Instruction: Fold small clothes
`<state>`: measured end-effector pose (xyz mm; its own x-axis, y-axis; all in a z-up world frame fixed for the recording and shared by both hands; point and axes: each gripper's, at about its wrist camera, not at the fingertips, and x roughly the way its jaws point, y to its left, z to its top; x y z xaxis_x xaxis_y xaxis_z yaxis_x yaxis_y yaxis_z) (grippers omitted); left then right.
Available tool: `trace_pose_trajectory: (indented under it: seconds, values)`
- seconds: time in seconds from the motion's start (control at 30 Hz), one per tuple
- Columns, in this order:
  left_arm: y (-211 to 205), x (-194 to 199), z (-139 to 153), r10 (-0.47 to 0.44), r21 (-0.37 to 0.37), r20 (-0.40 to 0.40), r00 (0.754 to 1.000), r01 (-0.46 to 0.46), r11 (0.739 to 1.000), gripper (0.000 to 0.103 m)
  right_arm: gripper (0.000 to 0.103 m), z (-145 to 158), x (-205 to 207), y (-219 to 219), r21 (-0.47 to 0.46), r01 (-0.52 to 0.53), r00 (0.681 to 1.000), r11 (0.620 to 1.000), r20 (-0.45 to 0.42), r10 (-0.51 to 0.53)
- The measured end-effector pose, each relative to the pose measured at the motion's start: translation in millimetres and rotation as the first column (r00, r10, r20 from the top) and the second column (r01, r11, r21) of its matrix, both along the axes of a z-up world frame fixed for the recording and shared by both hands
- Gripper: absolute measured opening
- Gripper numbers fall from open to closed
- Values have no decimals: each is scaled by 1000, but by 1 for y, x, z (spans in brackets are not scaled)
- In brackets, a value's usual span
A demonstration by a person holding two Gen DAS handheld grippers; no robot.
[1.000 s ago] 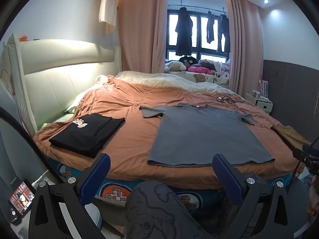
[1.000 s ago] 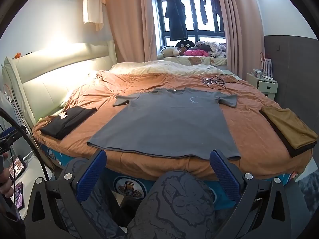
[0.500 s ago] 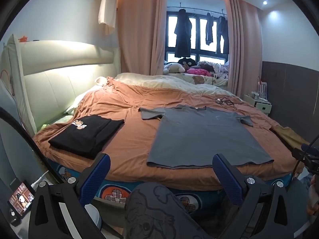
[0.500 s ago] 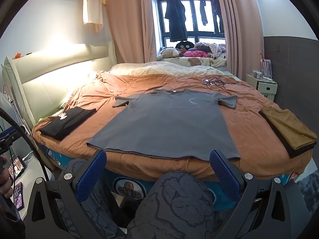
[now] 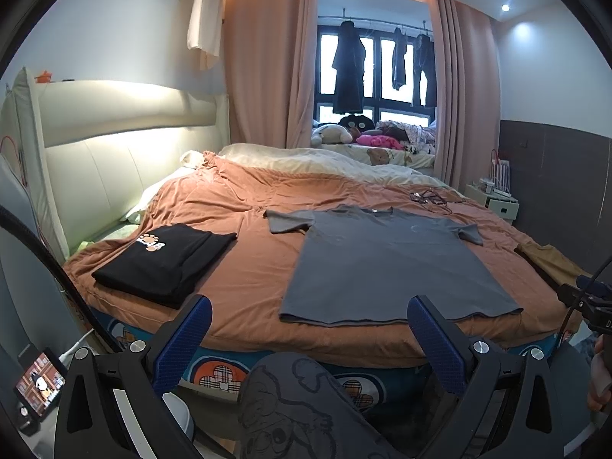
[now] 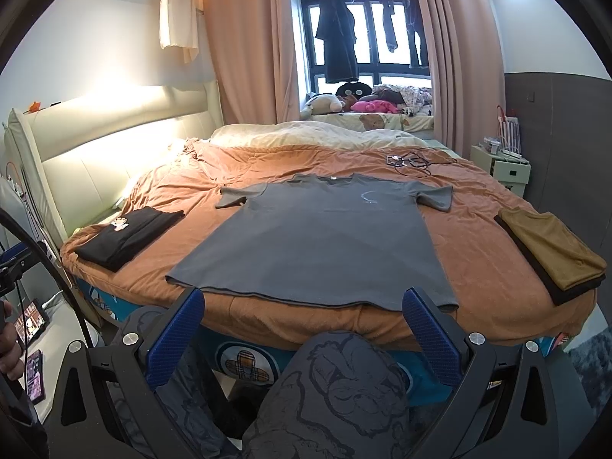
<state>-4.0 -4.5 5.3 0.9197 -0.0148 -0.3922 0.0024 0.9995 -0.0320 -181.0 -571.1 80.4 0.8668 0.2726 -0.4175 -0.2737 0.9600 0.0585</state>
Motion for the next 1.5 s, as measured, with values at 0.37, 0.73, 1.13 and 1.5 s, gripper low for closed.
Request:
trace_pose_trajectory:
  seconds: [0.37,0.73,1.13,1.5]
  values:
    - [-1,0,1,2,1,1,1000,-2,1000,103,103,0,-1,-2,1,1,1000,1000,4,-1]
    - [0,-1,7,5,-2,6,1000,-5,1000,103,103,1,-1,-1,-11,5,1000,1000,14,-5]
    - [1,-4,12,4,-3,16,1000,-4,1000,103,103,1,-2,0,-9,5,1000,1000,21,-5]
    - [0,-5,12,4,-4,17,1000,-4,1000,103,103,-1,0,1,-8,8,1000,1000,21,-8]
